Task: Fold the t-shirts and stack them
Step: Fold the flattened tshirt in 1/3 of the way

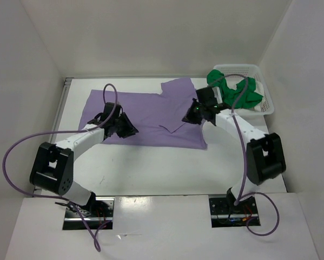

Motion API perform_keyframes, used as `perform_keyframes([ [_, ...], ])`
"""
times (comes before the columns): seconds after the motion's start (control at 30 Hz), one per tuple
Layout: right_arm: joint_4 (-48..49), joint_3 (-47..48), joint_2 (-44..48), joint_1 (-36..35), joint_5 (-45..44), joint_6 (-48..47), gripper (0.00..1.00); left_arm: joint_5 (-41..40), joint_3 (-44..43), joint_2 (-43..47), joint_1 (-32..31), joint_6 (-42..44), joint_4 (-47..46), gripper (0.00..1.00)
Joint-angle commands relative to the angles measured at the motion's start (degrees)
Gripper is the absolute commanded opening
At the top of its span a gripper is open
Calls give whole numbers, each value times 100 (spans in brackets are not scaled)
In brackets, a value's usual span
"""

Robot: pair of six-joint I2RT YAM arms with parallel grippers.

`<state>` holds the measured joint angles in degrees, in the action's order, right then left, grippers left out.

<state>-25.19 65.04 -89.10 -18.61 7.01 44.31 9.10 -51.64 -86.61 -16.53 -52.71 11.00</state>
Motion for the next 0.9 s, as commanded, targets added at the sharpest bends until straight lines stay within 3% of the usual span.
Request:
perform_keyframes([
  [0.0,479,570,-773,-310,258,-63,1,-154,-276,-74,-78,129,-98,31],
  [0.03,558,667,-1141,-371,257,-63,3,-94,-277,-76,-78,129,-151,31],
  [0.13,629,993,-1609,-371,109,-116,27,-31,-329,-225,-78,191,-203,30],
  [0.27,682,1046,-1839,-371,-6,-116,38,30,-163,-173,-130,191,-318,30],
  [0.87,814,923,-2445,-371,64,367,38,-23,-215,-409,-131,191,-371,30],
])
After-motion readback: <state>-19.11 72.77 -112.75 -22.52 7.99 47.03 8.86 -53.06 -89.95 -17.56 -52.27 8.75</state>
